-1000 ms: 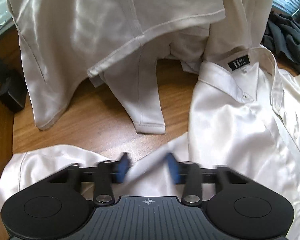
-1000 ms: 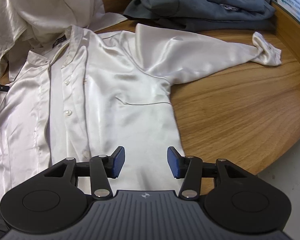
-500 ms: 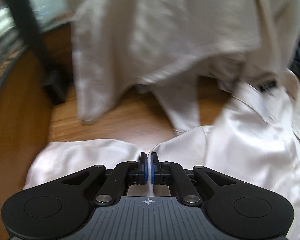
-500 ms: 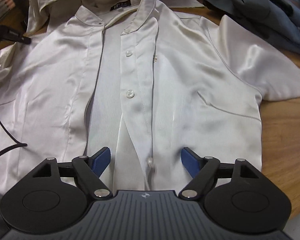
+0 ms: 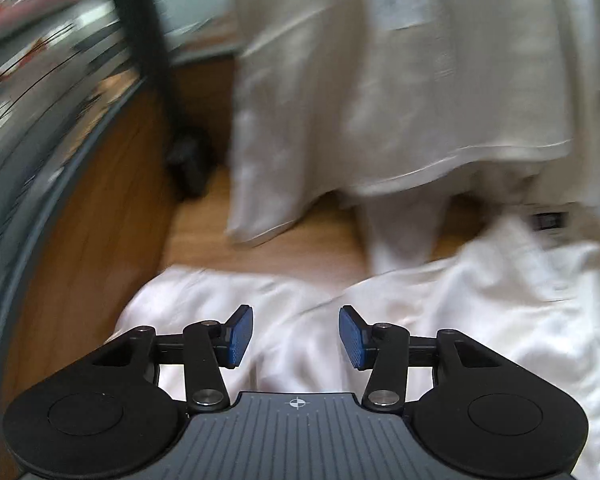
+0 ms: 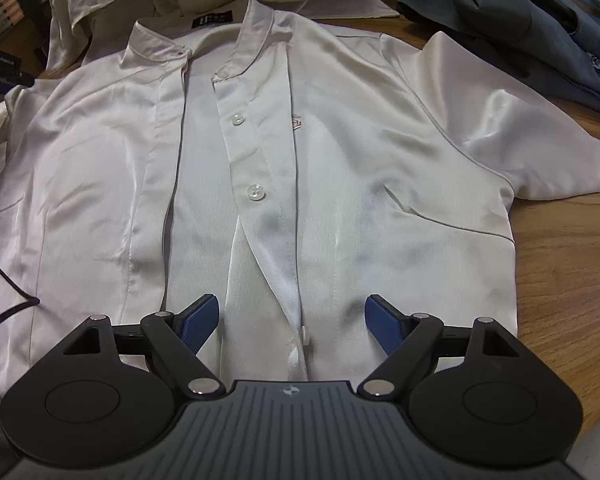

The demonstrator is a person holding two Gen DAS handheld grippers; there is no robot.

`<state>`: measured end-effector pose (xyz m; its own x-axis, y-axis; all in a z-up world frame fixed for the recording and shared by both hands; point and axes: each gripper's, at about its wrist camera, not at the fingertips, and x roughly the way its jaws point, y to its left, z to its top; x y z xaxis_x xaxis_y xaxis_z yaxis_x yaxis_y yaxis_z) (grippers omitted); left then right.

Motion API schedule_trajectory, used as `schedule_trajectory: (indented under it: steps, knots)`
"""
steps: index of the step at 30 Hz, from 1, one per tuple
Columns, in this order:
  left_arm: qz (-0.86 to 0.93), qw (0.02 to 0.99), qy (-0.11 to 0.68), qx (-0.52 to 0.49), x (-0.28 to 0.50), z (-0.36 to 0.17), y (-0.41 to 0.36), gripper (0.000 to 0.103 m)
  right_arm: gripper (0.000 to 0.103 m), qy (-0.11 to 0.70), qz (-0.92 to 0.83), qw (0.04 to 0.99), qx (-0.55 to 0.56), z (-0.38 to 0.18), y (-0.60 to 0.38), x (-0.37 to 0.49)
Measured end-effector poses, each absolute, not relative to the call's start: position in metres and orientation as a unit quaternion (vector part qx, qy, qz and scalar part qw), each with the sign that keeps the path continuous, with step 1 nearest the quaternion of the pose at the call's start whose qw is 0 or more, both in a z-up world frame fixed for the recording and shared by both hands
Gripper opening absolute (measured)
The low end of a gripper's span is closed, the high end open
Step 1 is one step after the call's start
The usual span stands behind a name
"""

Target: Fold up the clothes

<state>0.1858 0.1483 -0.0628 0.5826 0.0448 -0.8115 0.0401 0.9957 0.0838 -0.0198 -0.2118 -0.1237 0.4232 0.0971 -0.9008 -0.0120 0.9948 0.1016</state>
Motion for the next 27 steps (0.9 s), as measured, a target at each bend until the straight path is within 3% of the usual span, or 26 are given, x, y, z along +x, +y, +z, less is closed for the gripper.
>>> schedule_trajectory:
  steps: [4, 8, 16, 17, 18, 20, 23, 27]
  knots:
    - [-0.064, 0.888, 0.454, 0.035, 0.199, -0.064, 0.121, 0.051, 0.085, 0.532, 0.022, 0.845, 0.050, -0.120, -0.213, -0.026]
    - [-0.106, 0.883, 0.457, 0.007, 0.215, -0.069, 0.088, 0.059, 0.085, 0.528, 0.010, 0.848, 0.053, -0.117, -0.214, -0.028]
    - [-0.061, 0.878, 0.474, -0.004, 0.242, -0.087, 0.024, 0.059, 0.085, 0.530, -0.002, 0.846, 0.061, -0.116, -0.214, -0.026]
    - [-0.046, 0.877, 0.478, 0.002, 0.245, -0.090, 0.019, 0.056, 0.085, 0.531, -0.002, 0.845, 0.061, -0.116, -0.214, -0.025]
    - [-0.032, 0.875, 0.483, 0.007, 0.248, -0.094, 0.015, 0.041, 0.085, 0.532, -0.001, 0.844, 0.061, -0.117, -0.213, -0.025]
    - [-0.016, 0.865, 0.502, 0.000, 0.252, -0.097, 0.012, 0.021, 0.085, 0.534, 0.000, 0.843, 0.060, -0.117, -0.212, -0.025]
    - [-0.009, 0.860, 0.510, -0.030, 0.250, -0.095, 0.013, 0.012, 0.085, 0.535, 0.001, 0.843, 0.060, -0.117, -0.213, -0.025]
    - [-0.045, 0.866, 0.495, -0.061, 0.239, -0.085, 0.014, 0.010, 0.085, 0.533, -0.002, 0.844, 0.061, -0.116, -0.215, -0.025]
